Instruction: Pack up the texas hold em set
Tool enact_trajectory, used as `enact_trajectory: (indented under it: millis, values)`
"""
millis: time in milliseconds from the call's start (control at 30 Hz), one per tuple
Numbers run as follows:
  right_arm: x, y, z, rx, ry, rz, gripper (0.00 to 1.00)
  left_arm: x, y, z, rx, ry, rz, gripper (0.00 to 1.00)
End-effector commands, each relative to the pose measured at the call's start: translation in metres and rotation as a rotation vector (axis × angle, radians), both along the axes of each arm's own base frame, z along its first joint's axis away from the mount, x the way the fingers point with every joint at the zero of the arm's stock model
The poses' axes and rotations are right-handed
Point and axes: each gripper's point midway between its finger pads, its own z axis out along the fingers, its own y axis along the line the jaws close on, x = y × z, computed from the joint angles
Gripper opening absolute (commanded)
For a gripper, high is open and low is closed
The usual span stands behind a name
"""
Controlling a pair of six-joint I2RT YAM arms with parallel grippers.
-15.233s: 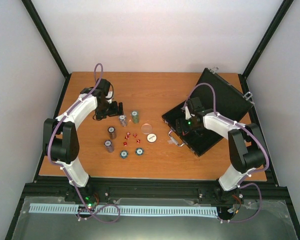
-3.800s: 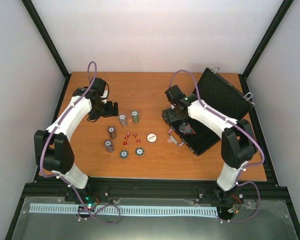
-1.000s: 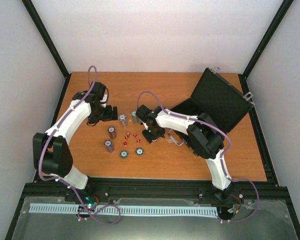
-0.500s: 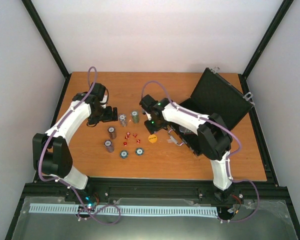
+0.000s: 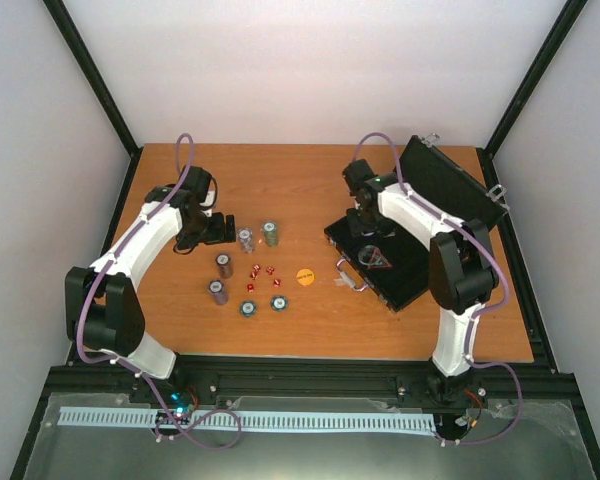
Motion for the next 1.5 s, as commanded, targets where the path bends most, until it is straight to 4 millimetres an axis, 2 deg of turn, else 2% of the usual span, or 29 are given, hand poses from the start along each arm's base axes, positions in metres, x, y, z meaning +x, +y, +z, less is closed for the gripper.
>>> enact_trajectory:
  millis: [0,267,467,567,600,1133,1267,1467]
  values:
    - [0.015,-0.035,0.007,-0.044,-0.065,-0.063,0.44,0.003,-0.004,0.006,-0.01,-0.022,-0.023,1.0]
    - [0.022,-0.084,-0.014,-0.089,-0.056,-0.163,0.44,0.006,-0.005,0.002,-0.006,-0.003,-0.023,1.0]
    - [0.024,-0.107,-0.027,-0.095,-0.04,-0.21,0.44,0.009,-0.006,-0.002,-0.006,0.009,-0.022,1.0]
    - [0.021,-0.108,-0.034,-0.101,-0.027,-0.207,0.44,0.01,-0.006,-0.003,-0.008,0.013,-0.023,1.0]
    - [0.021,-0.117,-0.037,-0.102,-0.021,-0.229,0.44,0.011,-0.007,-0.004,-0.008,0.015,-0.023,1.0]
    - [0.002,-0.126,-0.07,-0.11,0.048,-0.253,0.45,0.013,-0.007,-0.006,-0.005,0.022,-0.019,1.0]
    - [0.0,-0.131,-0.075,-0.13,0.06,-0.262,0.51,0.015,-0.008,-0.006,-0.011,0.019,-0.02,1.0]
    - [0.0,-0.129,-0.072,-0.117,0.054,-0.26,0.61,0.014,-0.008,-0.007,-0.011,0.022,-0.022,1.0]
